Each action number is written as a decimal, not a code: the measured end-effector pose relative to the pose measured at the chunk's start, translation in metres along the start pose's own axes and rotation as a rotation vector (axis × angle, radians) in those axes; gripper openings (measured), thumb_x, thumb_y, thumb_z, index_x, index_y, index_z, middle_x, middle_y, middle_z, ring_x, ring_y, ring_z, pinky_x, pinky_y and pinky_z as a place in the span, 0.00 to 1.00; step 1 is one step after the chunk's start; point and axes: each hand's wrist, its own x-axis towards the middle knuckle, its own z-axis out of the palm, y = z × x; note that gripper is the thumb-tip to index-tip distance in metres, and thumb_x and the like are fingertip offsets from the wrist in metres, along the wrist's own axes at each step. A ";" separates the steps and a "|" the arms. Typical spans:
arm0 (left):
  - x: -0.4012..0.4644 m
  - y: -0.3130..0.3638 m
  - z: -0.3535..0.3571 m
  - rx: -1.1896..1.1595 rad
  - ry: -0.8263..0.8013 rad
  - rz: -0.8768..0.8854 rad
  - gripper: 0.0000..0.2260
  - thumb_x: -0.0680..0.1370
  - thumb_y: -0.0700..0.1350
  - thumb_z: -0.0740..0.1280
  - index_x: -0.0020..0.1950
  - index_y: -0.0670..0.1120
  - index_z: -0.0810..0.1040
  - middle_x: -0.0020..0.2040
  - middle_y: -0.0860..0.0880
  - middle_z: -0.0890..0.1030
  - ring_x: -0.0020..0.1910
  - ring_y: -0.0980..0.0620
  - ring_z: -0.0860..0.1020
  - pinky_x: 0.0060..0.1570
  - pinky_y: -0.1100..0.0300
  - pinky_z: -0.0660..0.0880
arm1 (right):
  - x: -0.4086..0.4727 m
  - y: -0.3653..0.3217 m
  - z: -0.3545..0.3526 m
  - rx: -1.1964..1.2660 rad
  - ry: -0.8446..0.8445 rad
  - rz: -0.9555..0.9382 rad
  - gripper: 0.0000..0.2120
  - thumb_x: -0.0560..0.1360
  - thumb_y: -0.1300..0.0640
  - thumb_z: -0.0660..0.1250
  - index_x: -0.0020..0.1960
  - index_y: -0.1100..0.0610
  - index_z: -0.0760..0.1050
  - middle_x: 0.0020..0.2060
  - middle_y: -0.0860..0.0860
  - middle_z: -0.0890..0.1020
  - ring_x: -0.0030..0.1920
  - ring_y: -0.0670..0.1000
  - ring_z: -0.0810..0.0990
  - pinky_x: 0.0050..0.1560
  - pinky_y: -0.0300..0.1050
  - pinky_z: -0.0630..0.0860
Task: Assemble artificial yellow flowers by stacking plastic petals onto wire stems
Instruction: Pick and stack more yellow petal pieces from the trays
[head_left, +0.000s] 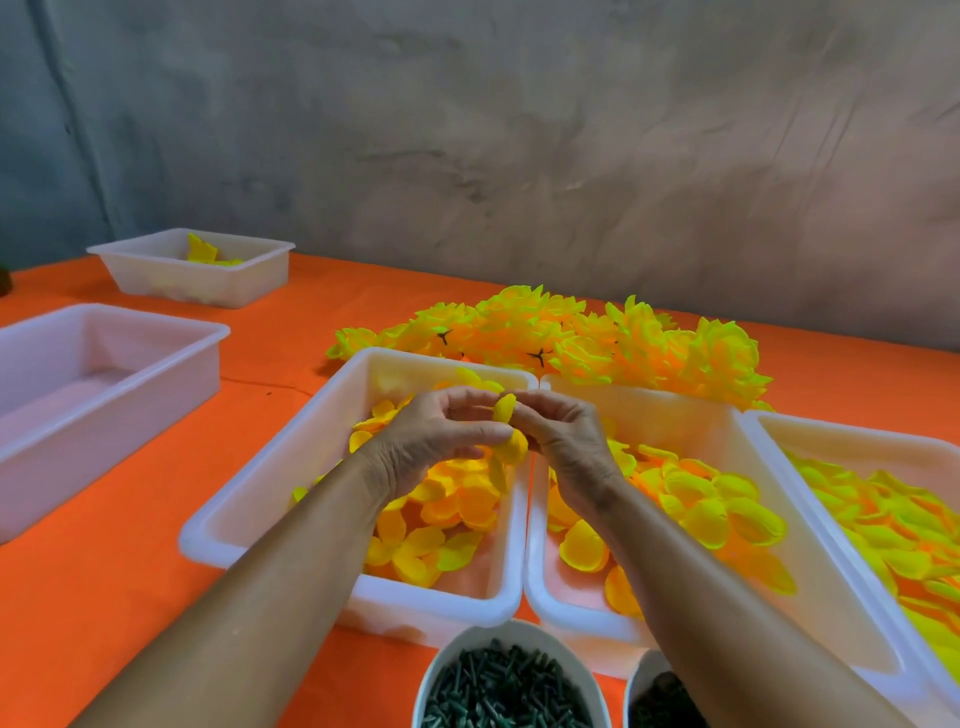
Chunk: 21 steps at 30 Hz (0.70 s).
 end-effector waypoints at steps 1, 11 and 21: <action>0.000 -0.001 -0.001 0.030 0.030 0.026 0.16 0.65 0.40 0.76 0.51 0.48 0.81 0.43 0.51 0.83 0.42 0.56 0.80 0.40 0.64 0.76 | 0.001 0.000 -0.001 -0.020 -0.013 0.006 0.05 0.73 0.65 0.69 0.48 0.62 0.81 0.35 0.52 0.84 0.34 0.47 0.81 0.35 0.38 0.77; -0.003 0.002 -0.002 0.085 0.172 0.133 0.07 0.71 0.33 0.72 0.45 0.42 0.80 0.36 0.50 0.81 0.32 0.62 0.77 0.33 0.69 0.74 | 0.003 0.000 -0.002 -0.046 -0.063 0.062 0.08 0.70 0.68 0.70 0.49 0.62 0.79 0.33 0.49 0.83 0.33 0.44 0.81 0.35 0.36 0.76; 0.000 0.017 -0.027 -0.307 0.521 0.049 0.13 0.81 0.49 0.59 0.43 0.46 0.78 0.43 0.48 0.82 0.38 0.53 0.79 0.37 0.62 0.73 | 0.009 -0.003 -0.007 0.219 -0.031 0.100 0.12 0.73 0.71 0.66 0.51 0.57 0.79 0.44 0.52 0.82 0.40 0.45 0.83 0.39 0.35 0.78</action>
